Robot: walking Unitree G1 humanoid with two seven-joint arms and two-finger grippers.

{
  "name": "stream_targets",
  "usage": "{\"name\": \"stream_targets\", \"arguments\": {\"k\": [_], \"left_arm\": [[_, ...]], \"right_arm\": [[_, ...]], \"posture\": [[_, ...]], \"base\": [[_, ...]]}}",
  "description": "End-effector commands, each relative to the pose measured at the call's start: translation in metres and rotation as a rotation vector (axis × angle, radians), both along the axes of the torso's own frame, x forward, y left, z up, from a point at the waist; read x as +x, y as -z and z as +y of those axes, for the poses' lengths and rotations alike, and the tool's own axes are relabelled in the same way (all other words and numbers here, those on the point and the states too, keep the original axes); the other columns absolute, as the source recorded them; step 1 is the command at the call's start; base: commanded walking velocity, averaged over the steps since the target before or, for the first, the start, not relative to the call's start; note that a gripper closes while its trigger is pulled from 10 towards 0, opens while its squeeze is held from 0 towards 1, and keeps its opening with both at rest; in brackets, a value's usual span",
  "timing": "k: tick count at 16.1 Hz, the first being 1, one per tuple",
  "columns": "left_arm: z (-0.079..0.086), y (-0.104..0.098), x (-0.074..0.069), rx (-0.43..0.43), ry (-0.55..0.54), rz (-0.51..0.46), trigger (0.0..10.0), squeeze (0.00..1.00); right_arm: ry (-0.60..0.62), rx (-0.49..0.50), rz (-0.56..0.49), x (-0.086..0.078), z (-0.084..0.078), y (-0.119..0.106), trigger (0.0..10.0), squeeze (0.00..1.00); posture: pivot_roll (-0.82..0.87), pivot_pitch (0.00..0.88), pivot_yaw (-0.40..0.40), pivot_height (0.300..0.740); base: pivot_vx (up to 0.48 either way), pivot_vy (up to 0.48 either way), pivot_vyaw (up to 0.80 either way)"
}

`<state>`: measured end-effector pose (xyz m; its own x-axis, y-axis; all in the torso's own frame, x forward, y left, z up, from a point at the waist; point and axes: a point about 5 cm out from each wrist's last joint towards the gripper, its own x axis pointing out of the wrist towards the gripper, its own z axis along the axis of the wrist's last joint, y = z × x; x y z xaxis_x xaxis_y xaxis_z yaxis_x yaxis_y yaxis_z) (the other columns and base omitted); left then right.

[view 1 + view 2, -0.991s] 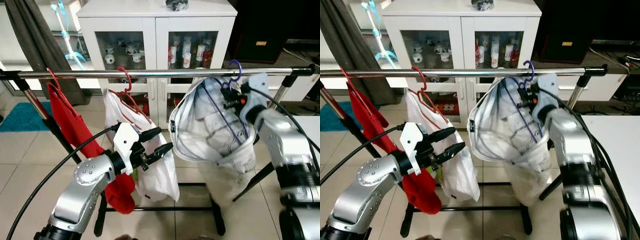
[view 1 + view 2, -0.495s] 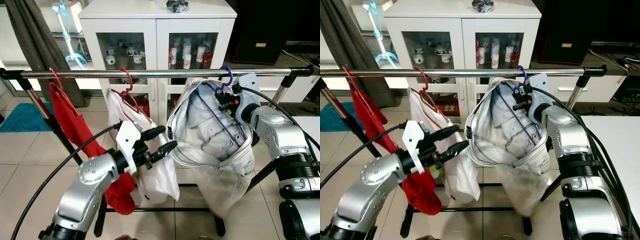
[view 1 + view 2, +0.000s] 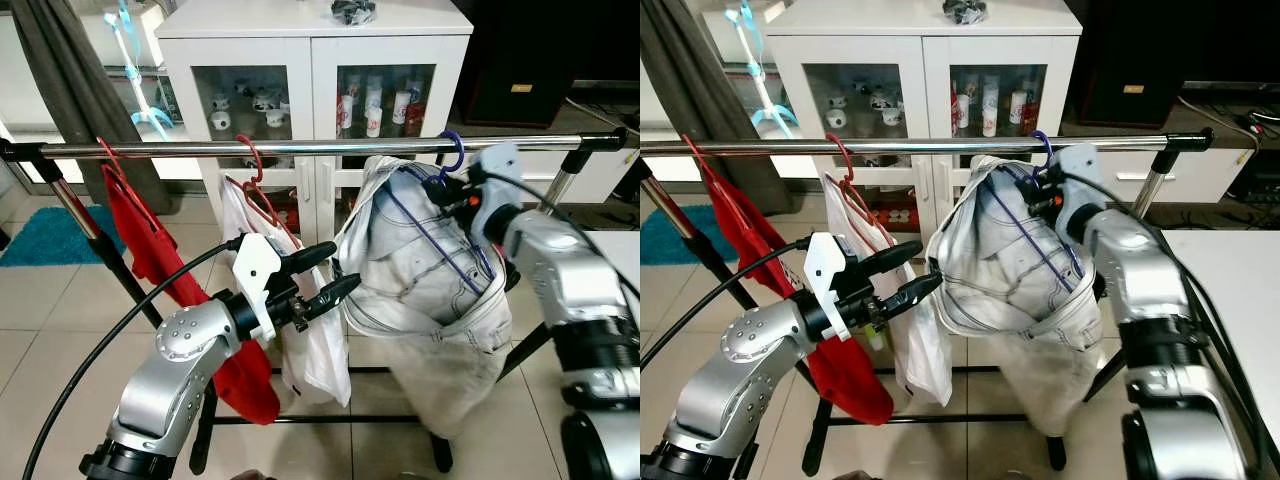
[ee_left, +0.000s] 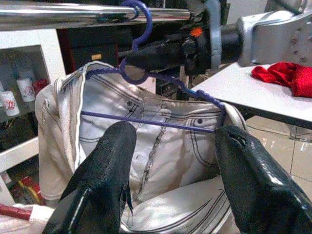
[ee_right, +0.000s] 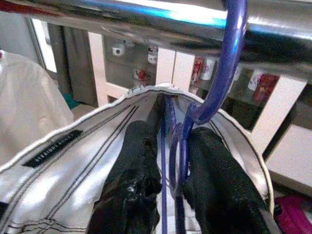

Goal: Hang hanger

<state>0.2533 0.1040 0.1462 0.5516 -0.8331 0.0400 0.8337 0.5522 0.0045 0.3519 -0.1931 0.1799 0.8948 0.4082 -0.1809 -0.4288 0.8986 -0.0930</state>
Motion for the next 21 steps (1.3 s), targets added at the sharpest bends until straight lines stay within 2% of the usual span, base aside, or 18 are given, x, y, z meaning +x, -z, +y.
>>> {"name": "stream_targets", "arguments": {"k": [1,3,5,6,8,9,11,12,13,14,16,17,19,21], "left_arm": [[-0.001,-0.004,0.002,0.005,0.01,-0.019,10.0,0.0],[0.001,-0.002,0.003,0.009,-0.007,-0.015,10.0,0.0],[0.008,-0.001,0.01,0.02,-0.095,-0.014,10.0,0.0],[0.01,0.0,0.011,0.028,-0.117,-0.011,10.0,0.0],[0.021,0.0,0.022,0.031,-0.313,-0.01,10.0,0.0],[0.026,-0.004,0.023,0.002,-0.411,-0.016,10.0,0.0],[0.033,-0.006,0.018,0.001,-0.504,-0.025,10.0,0.0],[0.038,-0.004,0.01,0.03,-0.564,-0.036,10.0,0.0],[0.039,-0.003,0.009,0.036,-0.575,-0.035,10.0,0.0],[0.042,0.003,0.002,0.062,-0.598,-0.035,10.0,0.0],[0.042,0.003,0.002,0.062,-0.598,-0.035,10.0,0.0],[0.043,0.006,-0.001,0.082,-0.61,-0.04,10.0,0.0],[0.05,0.01,-0.003,0.103,-0.667,-0.023,10.0,0.0],[0.056,0.008,-0.003,0.084,-0.646,0.02,10.0,0.0]], "right_arm": [[-0.003,-0.001,-0.011,-0.002,-0.002,-0.005,10.0,1.0],[-0.027,-0.001,-0.041,-0.012,-0.002,-0.014,10.0,1.0],[-0.066,0.012,-0.084,-0.033,-0.003,-0.025,10.0,1.0],[-0.077,0.016,-0.092,-0.037,-0.003,-0.026,10.0,1.0],[-0.093,0.017,-0.173,-0.071,-0.002,-0.034,10.0,1.0],[-0.042,0.005,-0.179,-0.082,-0.002,-0.03,10.0,0.0],[0.037,0.092,-0.184,-0.1,0.002,-0.024,10.0,0.0],[0.115,0.122,-0.166,-0.112,0.006,-0.011,10.0,0.0],[0.136,0.129,-0.153,-0.115,0.008,-0.006,10.0,0.0],[0.22,0.19,-0.094,-0.124,0.01,0.012,10.0,0.0],[0.22,0.19,-0.094,-0.124,0.01,0.012,10.0,0.0],[0.238,0.212,-0.043,-0.131,0.012,0.021,10.0,0.0],[0.233,0.248,-0.027,-0.136,0.025,0.031,10.0,0.0],[0.249,0.276,-0.024,-0.131,0.024,0.034,10.0,0.0]], "posture": [[-0.17,0.0,0.075,0.74],[-0.17,0.0,0.081,0.74],[-0.18,0.0,0.087,0.74],[-0.18,0.0,0.088,0.74],[-0.18,0.0,0.096,0.74],[-0.18,0.0,0.099,0.74],[-0.18,0.0,0.101,0.74],[-0.17,0.0,0.098,0.74],[-0.17,0.0,0.096,0.74],[-0.16,0.0,0.091,0.74],[-0.16,0.0,0.091,0.74],[-0.16,0.0,0.089,0.74],[-0.15,0.0,0.076,0.74],[-0.13,0.0,0.065,0.74]], "base": [[0.0,0.0,0.0],[0.0,0.0,0.0],[0.0,0.0,0.0],[0.0,0.0,0.0],[0.0,0.0,0.0],[0.0,0.0,0.0],[0.0,0.0,0.0],[0.0,0.0,0.0],[0.0,0.0,0.0],[0.0,0.0,0.0],[0.0,0.0,0.0],[0.0,0.0,0.0],[0.0,0.0,0.0],[0.0,0.0,0.0]]}}
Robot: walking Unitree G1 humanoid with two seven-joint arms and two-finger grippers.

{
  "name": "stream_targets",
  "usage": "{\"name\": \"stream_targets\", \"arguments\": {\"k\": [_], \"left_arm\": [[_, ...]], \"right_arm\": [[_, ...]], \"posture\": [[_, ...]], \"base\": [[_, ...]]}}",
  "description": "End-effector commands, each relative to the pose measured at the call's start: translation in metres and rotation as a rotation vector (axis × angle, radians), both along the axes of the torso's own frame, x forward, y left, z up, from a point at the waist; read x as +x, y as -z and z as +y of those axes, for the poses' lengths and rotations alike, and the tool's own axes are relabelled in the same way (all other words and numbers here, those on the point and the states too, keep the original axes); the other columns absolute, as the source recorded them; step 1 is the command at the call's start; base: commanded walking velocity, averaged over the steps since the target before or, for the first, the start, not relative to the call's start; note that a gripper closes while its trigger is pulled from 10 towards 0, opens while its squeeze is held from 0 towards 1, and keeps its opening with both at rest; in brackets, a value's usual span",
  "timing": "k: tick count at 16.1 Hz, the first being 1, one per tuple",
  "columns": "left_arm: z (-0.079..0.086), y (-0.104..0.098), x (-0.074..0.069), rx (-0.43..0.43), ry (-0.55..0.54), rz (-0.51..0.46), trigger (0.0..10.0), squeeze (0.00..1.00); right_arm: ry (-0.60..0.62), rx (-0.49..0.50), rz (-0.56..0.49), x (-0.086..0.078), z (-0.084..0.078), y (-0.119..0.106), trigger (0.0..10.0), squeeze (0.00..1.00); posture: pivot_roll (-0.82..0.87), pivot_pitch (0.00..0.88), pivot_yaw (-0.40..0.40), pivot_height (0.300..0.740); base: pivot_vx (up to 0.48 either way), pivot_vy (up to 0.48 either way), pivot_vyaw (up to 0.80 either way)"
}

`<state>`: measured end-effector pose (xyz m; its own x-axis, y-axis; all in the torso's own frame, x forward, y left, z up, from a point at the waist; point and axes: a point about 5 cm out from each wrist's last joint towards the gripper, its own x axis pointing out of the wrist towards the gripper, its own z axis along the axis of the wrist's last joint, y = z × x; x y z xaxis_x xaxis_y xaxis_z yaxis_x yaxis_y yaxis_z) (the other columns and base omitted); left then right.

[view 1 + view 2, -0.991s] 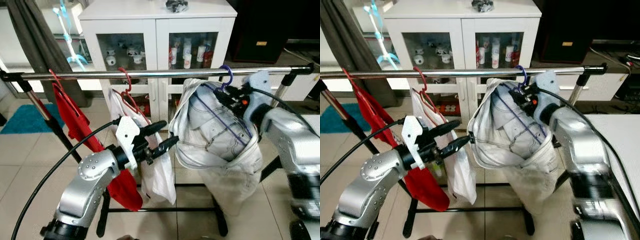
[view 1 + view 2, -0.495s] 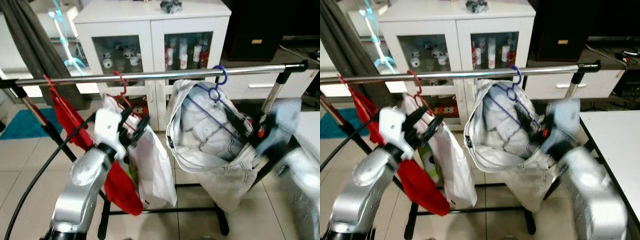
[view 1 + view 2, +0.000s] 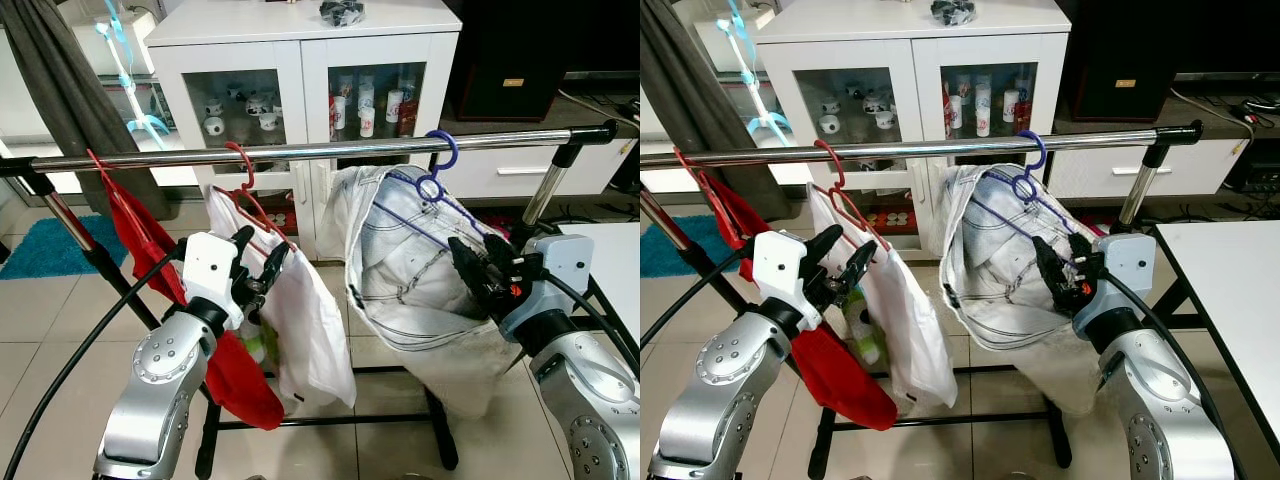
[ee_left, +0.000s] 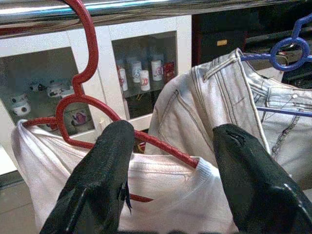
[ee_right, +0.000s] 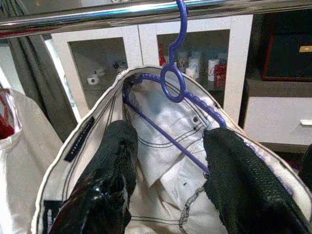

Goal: Hang hanger

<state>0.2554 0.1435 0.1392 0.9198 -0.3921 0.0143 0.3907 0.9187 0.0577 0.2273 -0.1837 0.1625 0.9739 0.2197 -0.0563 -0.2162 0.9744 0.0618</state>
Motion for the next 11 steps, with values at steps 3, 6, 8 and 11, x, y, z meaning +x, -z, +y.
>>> {"name": "stream_targets", "arguments": {"k": [3,6,8,11], "left_arm": [[0.02,-0.003,-0.004,0.004,-0.046,0.037,10.0,0.0],[0.022,-0.001,-0.003,0.011,-0.043,0.055,10.0,0.0],[0.021,0.002,-0.002,0.041,-0.047,0.068,10.0,0.0],[0.019,0.002,-0.002,0.045,-0.037,0.062,10.0,0.0]], "right_arm": [[0.03,0.099,0.037,-0.002,0.016,0.017,10.0,0.0],[0.044,0.109,0.038,0.003,0.016,0.019,10.0,0.0],[0.033,0.115,0.041,0.006,0.018,0.019,10.0,0.0],[0.027,0.11,0.038,0.008,0.019,0.018,10.0,0.0]], "posture": [[-0.13,0.0,0.046,0.74],[-0.12,0.0,0.029,0.74],[-0.12,0.0,0.023,0.74],[-0.12,0.0,0.018,0.74]], "base": [[0.0,0.0,0.0],[0.0,0.0,0.0],[0.0,0.0,0.0],[0.0,0.0,0.0]]}}
